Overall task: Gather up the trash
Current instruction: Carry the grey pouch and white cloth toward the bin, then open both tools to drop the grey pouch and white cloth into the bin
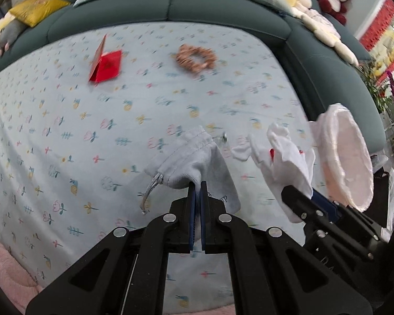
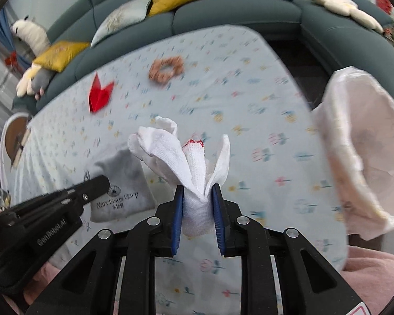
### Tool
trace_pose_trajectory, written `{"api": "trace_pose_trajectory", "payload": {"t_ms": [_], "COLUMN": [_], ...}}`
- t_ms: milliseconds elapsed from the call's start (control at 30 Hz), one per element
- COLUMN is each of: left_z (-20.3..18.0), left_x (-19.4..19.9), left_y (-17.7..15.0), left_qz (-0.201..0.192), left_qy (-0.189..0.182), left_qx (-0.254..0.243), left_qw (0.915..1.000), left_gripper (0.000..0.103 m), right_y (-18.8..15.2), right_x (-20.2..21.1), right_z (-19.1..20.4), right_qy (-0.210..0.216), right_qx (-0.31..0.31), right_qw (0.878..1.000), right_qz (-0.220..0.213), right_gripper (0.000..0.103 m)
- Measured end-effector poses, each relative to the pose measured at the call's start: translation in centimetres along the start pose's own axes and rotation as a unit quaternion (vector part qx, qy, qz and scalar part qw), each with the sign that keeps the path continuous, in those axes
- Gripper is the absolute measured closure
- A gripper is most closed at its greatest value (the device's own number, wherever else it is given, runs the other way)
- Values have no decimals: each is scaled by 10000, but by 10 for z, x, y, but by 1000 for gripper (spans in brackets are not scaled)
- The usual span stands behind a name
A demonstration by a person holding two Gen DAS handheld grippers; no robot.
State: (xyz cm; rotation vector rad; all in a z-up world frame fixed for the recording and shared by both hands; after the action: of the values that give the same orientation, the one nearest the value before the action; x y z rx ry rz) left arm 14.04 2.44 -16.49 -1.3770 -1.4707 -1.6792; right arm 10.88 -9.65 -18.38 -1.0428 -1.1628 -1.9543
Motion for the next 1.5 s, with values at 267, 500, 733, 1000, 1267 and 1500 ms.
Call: {"api": "trace_pose_trajectory", "payload": {"t_ms": [267,500,733,1000,1267,1500], "left_z": [-53,-103,-150,-202,-242,-271], "left_x": [26,37,43,41,35,23], "left_y": [10,17,26,31,33,41], "left_qz": [-293,-437,-560,-592,-597,-533], "left_qy": [-97,-272,-367,-505,-612,-751], "left_qx": [-460,-790,-1136,-1503,-1827,-1977], "left_qw": [9985,9955,9913,9856,9795,9759], "left_gripper": [100,100,100,100,100,100], "right_y": [9,17,22,20,16,17], "right_x": [46,76,99,117,128,131], "right_z": [-33,-74,-121,-173,-211,-232], "right_qy": [45,35,-84,-239,-339,-377], "right_qx": [-205,-595,-1021,-1498,-1804,-1944], "right_qw": [9987,9950,9889,9800,9733,9698], "right_qz": [-457,-804,-1074,-1284,-1381,-1423], "right_gripper": [83,83,83,83,83,83]}}
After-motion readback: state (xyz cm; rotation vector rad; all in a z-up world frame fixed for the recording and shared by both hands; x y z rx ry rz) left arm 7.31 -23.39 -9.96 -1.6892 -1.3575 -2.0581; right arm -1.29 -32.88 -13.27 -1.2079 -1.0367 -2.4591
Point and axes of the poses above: each gripper's, at about its wrist camera, not at the fingertips, and x roughly against the way its jaws point, z to its left, y to its top, the point moved 6 cm from there along -x, roughly the way its jaws point, and after that the axes turned 7 degrees about -x, right-handed, at the moved point
